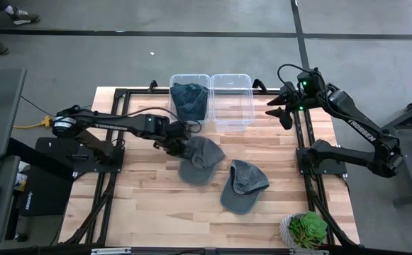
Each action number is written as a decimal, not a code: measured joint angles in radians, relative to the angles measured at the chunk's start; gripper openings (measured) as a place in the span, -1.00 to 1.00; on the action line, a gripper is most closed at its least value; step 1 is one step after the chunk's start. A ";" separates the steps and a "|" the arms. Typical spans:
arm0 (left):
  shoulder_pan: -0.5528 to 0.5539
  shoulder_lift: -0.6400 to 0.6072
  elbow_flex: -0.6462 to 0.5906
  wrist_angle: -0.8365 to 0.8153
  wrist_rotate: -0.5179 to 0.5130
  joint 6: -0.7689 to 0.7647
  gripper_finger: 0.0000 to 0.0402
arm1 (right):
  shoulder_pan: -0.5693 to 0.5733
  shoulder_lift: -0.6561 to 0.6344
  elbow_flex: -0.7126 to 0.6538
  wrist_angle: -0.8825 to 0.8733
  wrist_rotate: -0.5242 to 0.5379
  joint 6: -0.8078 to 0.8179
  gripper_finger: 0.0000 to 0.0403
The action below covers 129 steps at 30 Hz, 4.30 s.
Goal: Pick & Place hat
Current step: Put the left gray cap into the right transparent bin
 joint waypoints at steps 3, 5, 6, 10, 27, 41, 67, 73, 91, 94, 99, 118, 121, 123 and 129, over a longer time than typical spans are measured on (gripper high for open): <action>0.000 0.001 0.047 -0.035 -0.006 0.010 -1.00 | 0.000 0.000 0.000 0.011 -0.001 -0.002 -0.04; 0.000 0.001 0.060 -0.041 -0.021 0.019 -1.00 | 0.000 0.000 0.000 0.018 -0.002 -0.003 -0.04; 0.000 0.001 0.060 -0.044 -0.035 0.018 -1.00 | 0.000 0.000 0.000 0.022 -0.002 -0.003 -0.04; 0.000 0.001 0.060 -0.082 -0.093 0.012 -1.00 | 0.000 0.000 0.000 0.022 -0.003 -0.003 -0.04; -0.017 0.070 0.059 -0.195 -0.228 -0.038 0.01 | 0.000 0.000 0.000 0.007 -0.003 -0.015 -0.04; -0.017 0.107 -0.288 0.390 -0.156 -0.221 0.57 | 0.000 0.000 0.000 -0.001 -0.009 -0.008 -0.04; -0.016 0.109 -0.565 0.922 -0.097 -0.291 -0.76 | 0.000 0.000 0.000 -0.001 -0.003 0.014 -0.04; -0.017 0.112 -0.565 0.943 -0.077 -0.273 -0.99 | 0.000 0.000 0.000 -0.001 -0.003 0.020 -0.04; -0.018 -0.026 -0.565 1.006 -0.076 -0.244 -1.00 | 0.067 0.007 0.000 0.093 -0.236 0.099 -0.04; -0.018 -0.065 -0.565 1.007 -0.086 -0.232 -1.00 | 0.140 0.028 0.000 0.175 -0.225 0.158 -0.04; -0.018 -0.108 -0.565 1.010 -0.098 -0.219 -1.00 | 0.243 0.094 0.000 0.301 -0.198 0.292 -0.04; -0.017 -0.192 -0.564 1.188 -0.074 -0.207 -1.00 | 0.568 0.139 0.000 0.322 0.176 -0.293 -0.04; -0.017 -0.192 -0.564 1.204 -0.079 -0.213 -1.00 | 0.630 0.139 0.000 0.321 0.292 -0.386 -0.04; -0.017 -0.192 -0.564 1.245 -0.080 -0.211 -1.00 | 0.671 0.139 0.000 0.315 0.354 -0.433 -0.04; -0.017 -0.192 -0.562 1.290 -0.084 -0.211 -1.00 | 0.761 0.158 0.000 0.337 0.493 -0.492 -0.04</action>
